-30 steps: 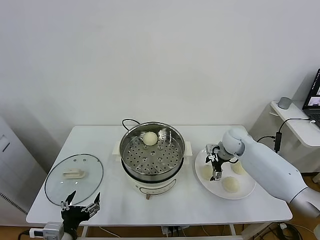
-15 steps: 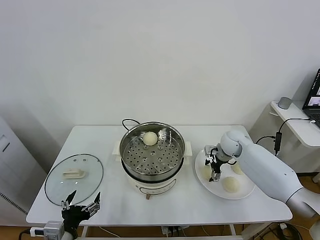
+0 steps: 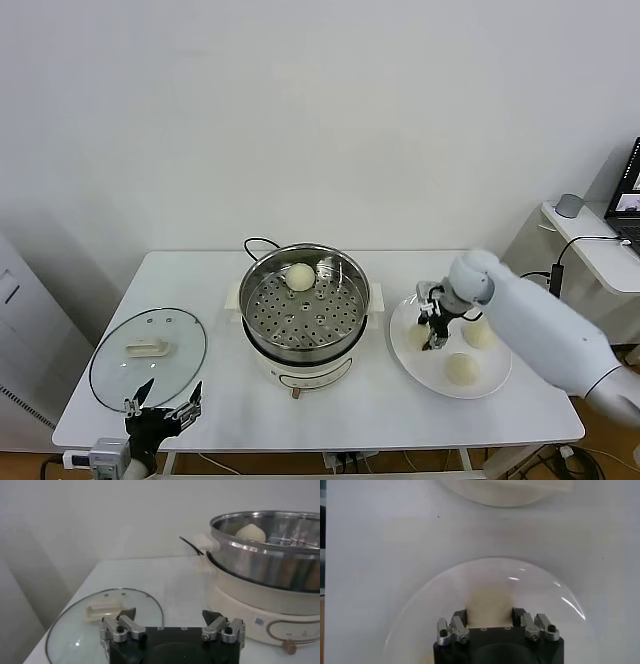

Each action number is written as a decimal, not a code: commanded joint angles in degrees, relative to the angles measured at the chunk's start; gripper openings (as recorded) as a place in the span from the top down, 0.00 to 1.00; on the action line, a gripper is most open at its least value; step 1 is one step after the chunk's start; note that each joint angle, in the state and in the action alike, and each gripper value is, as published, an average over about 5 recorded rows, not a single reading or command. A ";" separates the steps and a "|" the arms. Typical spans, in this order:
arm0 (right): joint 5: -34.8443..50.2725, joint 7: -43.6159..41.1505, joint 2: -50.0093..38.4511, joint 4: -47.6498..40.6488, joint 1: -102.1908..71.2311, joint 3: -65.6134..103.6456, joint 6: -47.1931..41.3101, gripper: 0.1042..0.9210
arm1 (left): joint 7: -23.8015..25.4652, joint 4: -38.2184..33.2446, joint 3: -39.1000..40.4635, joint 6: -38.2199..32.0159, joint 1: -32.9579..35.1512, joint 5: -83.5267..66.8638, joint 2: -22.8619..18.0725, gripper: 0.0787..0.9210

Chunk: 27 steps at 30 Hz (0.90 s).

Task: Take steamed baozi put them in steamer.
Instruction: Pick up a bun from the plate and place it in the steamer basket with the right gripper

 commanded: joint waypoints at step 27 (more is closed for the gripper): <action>45.50 3.61 28.89 0.34 42.75 -40.83 -22.46 0.46 | 0.63 -4.38 1.62 2.35 -0.24 -4.39 -2.78 0.12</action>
